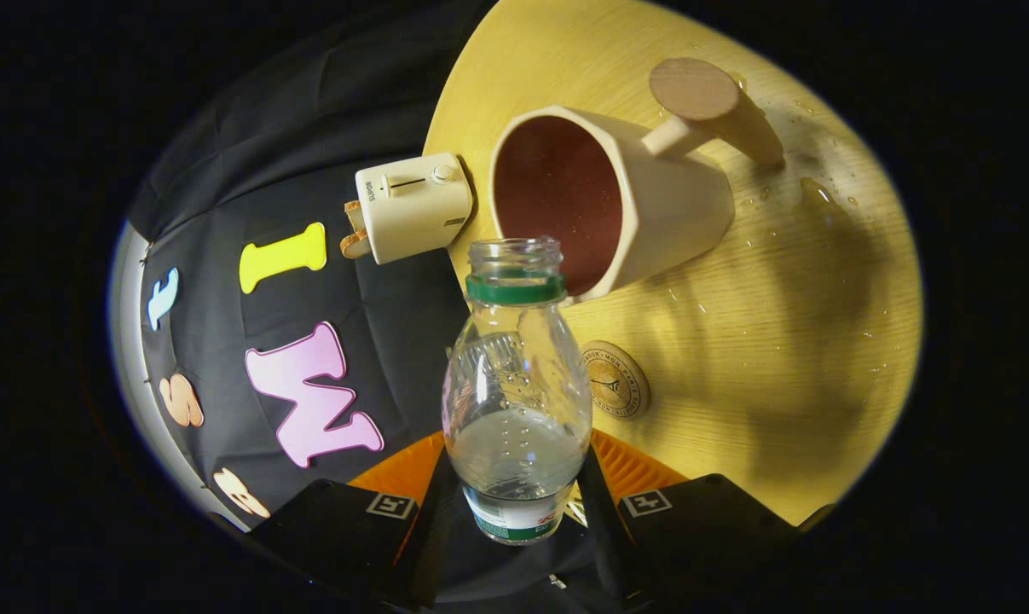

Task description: Take the bottle from table, then pour the juice into the cup, finally place the bottle on the coaster

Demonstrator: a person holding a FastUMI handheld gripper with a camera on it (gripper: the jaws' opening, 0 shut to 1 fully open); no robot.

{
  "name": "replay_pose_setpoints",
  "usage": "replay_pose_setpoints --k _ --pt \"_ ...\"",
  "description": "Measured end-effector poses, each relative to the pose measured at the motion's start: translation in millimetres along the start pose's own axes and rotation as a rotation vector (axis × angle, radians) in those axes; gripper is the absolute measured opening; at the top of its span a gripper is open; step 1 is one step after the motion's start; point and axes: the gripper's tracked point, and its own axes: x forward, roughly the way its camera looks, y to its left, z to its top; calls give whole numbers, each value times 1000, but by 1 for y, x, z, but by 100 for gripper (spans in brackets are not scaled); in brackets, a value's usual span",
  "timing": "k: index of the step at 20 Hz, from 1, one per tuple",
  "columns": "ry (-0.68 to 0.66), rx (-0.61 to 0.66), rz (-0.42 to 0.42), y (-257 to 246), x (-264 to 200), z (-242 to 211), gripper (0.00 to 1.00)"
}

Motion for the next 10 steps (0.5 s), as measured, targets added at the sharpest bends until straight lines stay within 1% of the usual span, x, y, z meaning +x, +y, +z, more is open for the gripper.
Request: replay_pose_setpoints --k 10 --pt "-2 85 4 6 0 0 73"
